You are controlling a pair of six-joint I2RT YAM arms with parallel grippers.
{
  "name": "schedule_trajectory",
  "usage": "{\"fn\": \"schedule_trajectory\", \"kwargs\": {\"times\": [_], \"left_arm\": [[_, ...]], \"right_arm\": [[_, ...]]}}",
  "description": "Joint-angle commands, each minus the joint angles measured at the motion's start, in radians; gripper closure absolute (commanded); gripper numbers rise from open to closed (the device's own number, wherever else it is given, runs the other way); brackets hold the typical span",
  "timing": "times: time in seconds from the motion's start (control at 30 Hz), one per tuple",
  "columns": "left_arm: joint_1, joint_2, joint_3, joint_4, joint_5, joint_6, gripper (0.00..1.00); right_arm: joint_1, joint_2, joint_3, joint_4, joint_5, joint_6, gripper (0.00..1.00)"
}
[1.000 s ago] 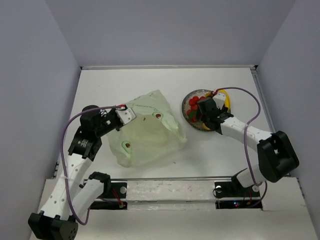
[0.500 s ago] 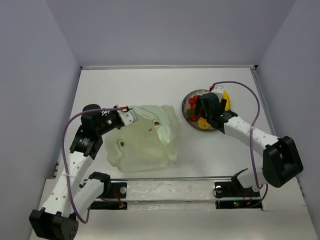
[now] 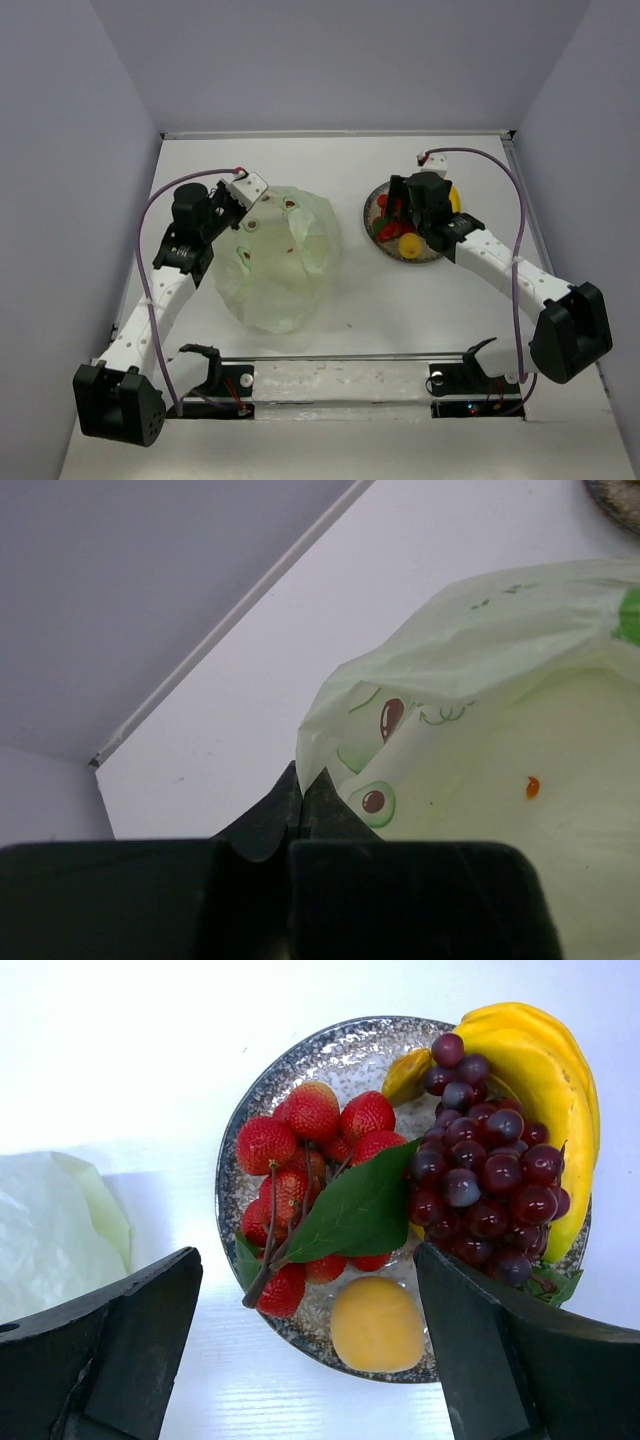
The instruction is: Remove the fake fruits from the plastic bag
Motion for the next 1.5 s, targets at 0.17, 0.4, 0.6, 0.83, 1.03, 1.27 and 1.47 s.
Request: {"fn": "schedule_trajectory", "kwargs": {"times": [0.17,0.4,0.6,0.83,1.03,1.27,1.47], "left_arm": [[0.086,0.1,0.091,0.176,-0.075,-0.018,1.0],[0.086,0.142,0.11,0.211,-0.061,-0.08,0.94],[0.088,0.117,0.113,0.175,-0.095,-0.104,0.11],[0.088,0.054,0.292,-0.11,-0.062,-0.187,0.01],[0.088,0.007,0.545,-0.458,0.129,-0.172,0.01],[0.111,-0.021,0.596,-0.556,-0.111,-0.156,0.01],[0.474,0.071,0.548,-0.546,-0.15,-0.155,0.01]], "right_arm": [[-0.029,-0.089,0.083,-0.04,0.059,-0.017,0.05],[-0.17,-0.103,0.131,-0.133,0.061,-0.012,0.03],[-0.407,-0.098,0.145,-0.216,-0.034,-0.003,0.0],[-0.599,-0.055,0.128,-0.284,-0.11,0.028,0.0],[-0.712,-0.025,0.108,-0.295,-0.189,0.045,0.0],[-0.712,-0.018,0.128,-0.307,-0.208,0.037,0.0],[-0.748,-0.014,0.129,-0.315,-0.148,0.012,0.0]]}}
